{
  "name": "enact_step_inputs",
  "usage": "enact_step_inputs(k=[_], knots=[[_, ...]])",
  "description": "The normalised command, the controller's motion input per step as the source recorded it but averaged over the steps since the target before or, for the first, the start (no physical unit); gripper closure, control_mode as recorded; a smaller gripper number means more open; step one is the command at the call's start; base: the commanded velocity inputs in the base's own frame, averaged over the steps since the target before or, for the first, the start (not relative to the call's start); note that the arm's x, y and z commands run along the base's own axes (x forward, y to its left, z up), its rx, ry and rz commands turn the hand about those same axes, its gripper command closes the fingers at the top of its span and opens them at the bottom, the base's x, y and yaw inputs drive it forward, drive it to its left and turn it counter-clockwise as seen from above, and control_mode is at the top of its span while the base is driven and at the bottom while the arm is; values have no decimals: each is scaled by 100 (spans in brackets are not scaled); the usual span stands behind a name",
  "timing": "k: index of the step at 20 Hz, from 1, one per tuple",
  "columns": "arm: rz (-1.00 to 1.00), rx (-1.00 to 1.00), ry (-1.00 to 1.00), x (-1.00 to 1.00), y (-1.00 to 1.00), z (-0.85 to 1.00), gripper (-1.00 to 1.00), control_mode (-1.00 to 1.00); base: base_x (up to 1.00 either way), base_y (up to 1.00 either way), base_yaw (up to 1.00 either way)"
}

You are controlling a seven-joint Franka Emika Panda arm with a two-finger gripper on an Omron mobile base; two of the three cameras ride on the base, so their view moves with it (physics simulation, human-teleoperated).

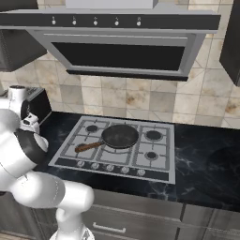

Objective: Pick the croissant and place it on the pan. Then turn on the stove to warm the croissant.

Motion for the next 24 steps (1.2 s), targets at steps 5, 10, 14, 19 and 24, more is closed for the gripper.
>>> enact_step_inputs(k=[5, 10, 14, 19, 24], knots=[[0, 0, 0, 19, 1, -19, -100, -100, 0, 0, 0], [0, 0, 2, 23, 7, -22, -100, -100, 0, 0, 0], [0, 0, 1, 34, 10, -21, -100, -100, 0, 0, 0], [0, 0, 1, 38, 17, -16, -100, -100, 0, 0, 0], [0, 0, 5, 18, 21, -9, -100, -100, 0, 0, 0]])
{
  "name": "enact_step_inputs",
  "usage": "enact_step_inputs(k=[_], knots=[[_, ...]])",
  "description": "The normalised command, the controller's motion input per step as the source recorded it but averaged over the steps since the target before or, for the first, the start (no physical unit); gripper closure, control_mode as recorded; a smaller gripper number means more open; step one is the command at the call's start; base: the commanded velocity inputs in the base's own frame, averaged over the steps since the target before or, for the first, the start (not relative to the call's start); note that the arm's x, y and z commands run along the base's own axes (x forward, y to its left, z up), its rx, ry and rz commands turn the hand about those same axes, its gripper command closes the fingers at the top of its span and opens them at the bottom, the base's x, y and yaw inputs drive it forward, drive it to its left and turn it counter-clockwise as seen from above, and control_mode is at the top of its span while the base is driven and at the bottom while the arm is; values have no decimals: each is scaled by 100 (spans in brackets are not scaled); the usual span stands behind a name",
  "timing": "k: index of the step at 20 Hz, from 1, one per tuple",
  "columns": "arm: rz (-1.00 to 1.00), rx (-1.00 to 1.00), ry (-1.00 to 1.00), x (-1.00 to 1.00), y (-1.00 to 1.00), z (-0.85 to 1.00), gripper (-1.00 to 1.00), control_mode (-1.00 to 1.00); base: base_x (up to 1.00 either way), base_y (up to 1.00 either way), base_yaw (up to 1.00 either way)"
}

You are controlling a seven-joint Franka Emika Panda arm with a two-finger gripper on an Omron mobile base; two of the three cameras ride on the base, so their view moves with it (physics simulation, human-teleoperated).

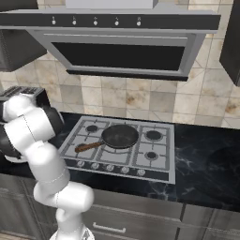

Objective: Pick the croissant and place it on the pan. Then turn on the stove to warm the croissant.

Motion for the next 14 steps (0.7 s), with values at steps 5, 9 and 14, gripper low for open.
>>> enact_step_inputs(k=[5, 9, 14], knots=[[0, 0, 6, 20, 29, -17, -100, -100, 0, 0, 0], [0, 0, 6, 18, 21, -19, -100, -100, 0, 0, 0], [0, 0, 4, 8, 5, -13, -100, -100, 0, 0, 0]])
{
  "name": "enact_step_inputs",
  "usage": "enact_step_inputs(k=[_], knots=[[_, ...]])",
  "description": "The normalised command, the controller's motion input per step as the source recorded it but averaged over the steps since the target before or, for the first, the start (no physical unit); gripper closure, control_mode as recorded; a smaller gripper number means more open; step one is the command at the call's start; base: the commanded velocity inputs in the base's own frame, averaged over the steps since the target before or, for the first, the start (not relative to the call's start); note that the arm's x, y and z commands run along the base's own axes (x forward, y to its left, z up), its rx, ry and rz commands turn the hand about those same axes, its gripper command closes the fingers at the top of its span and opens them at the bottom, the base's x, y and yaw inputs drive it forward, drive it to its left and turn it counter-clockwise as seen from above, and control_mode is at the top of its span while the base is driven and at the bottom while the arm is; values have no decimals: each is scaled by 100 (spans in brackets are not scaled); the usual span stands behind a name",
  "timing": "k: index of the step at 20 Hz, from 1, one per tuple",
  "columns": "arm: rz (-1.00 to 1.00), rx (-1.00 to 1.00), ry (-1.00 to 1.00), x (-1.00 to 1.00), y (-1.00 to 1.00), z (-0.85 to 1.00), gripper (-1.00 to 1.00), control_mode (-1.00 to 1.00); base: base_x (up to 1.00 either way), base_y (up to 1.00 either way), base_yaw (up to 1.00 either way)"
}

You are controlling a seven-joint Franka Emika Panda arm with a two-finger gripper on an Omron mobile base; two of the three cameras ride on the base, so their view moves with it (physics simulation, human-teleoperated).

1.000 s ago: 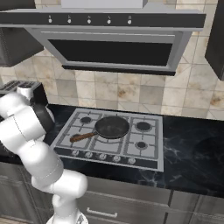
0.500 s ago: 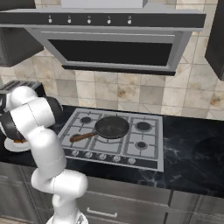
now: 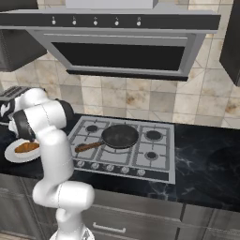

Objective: Pick the croissant and place it on the pan. Then turn on the stove to warm the croissant.

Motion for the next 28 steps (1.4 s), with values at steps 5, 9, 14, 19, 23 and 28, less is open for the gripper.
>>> enact_step_inputs(k=[5, 9, 14, 19, 23, 28], knots=[[0, 0, 3, -9, 0, -1, -100, -100, 0, 0, 0], [0, 0, 1, -30, 0, 0, -100, -100, 0, 0, 0], [0, 0, 0, -24, 0, 0, -100, -100, 0, 0, 0], [0, 0, 0, -5, -14, 0, -100, -100, 0, 0, 0], [0, 0, 0, 14, -40, -2, -100, -100, 0, 0, 0], [0, 0, 3, 0, -23, -14, -100, -100, 0, 0, 0]])
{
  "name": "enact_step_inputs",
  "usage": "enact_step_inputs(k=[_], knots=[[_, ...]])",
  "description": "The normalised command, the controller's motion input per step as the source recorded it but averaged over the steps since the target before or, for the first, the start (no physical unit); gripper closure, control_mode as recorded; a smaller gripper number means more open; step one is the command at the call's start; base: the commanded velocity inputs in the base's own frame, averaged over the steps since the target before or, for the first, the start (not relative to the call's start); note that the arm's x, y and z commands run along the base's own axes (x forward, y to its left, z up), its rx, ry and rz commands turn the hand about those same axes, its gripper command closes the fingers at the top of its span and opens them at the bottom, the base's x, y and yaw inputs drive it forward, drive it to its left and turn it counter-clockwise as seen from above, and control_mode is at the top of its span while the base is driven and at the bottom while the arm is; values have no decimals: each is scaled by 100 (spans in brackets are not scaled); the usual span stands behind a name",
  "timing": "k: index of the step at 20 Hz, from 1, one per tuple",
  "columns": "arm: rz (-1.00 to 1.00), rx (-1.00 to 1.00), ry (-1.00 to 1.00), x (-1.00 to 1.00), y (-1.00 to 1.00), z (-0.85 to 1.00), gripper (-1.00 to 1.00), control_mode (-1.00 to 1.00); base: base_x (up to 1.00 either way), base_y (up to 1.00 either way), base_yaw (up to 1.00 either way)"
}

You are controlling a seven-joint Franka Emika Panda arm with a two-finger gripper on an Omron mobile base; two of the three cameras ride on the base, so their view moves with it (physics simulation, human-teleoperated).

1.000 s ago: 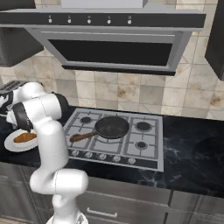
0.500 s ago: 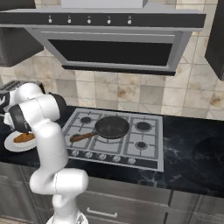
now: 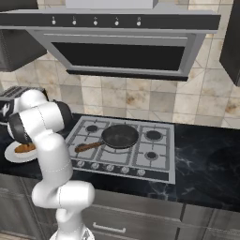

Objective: Pick the croissant and place it on the pan. Then turn on the stove to warm the croissant.

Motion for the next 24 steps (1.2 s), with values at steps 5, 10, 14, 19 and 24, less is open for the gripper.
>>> enact_step_inputs(k=[5, 10, 14, 19, 24], knots=[[0, 0, 9, -5, 0, -27, -100, -100, 0, 0, 0], [0, 0, 5, 1, 1, -13, -100, -100, 0, 0, 0], [0, 0, 0, 29, 11, 0, -100, -100, 0, 0, 0], [-2, 0, 3, 18, 15, -5, -100, -100, 0, 0, 0], [-2, 0, 18, -2, 20, -38, -100, -100, 0, 0, 0]])
